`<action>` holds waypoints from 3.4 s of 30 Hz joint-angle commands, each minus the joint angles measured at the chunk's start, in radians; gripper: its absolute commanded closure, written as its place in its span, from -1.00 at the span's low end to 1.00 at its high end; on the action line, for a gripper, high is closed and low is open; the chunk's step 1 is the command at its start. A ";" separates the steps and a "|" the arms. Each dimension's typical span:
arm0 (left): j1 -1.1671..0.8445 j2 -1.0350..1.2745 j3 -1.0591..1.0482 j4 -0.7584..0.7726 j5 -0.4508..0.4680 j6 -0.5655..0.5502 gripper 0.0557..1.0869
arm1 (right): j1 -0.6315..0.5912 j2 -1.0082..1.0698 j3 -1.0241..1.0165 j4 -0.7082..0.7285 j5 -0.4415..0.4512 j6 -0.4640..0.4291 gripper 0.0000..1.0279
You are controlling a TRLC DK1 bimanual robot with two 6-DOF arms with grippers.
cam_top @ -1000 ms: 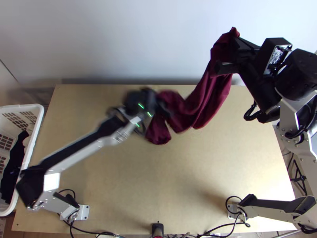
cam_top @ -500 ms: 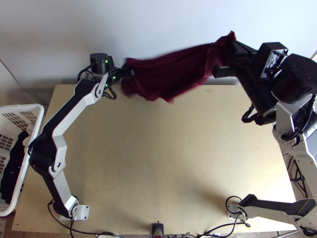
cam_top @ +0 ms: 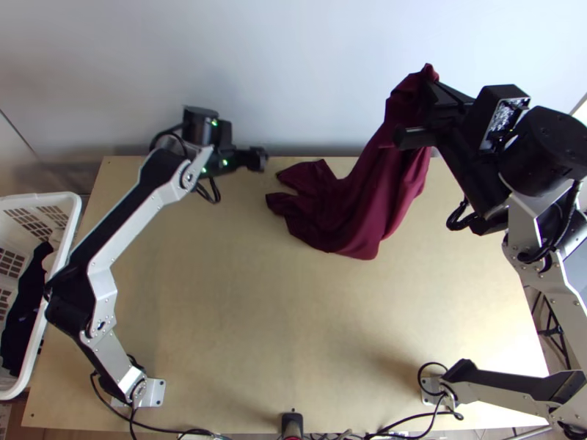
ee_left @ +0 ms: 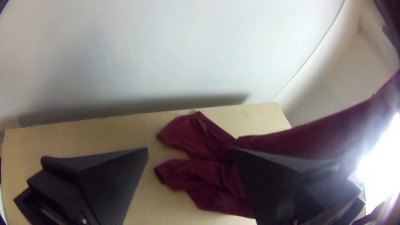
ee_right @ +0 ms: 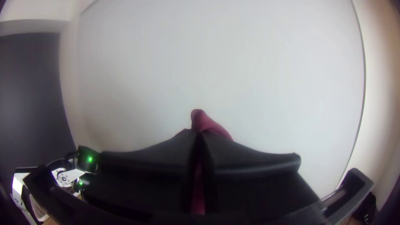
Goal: Fold the t-shirt
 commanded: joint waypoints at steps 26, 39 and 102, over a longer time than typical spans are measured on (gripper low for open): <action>-0.329 0.110 -0.244 0.622 0.073 0.122 -0.91 | -0.004 -0.088 -0.042 -0.041 -0.002 0.000 0.95; -0.390 0.258 -0.143 0.680 0.113 0.329 -0.68 | -0.008 -0.094 -0.047 -0.075 -0.010 0.029 0.95; -0.189 -0.367 -0.636 0.386 -0.020 0.392 -0.91 | 0.045 -0.106 -0.067 -0.063 -0.030 0.068 0.95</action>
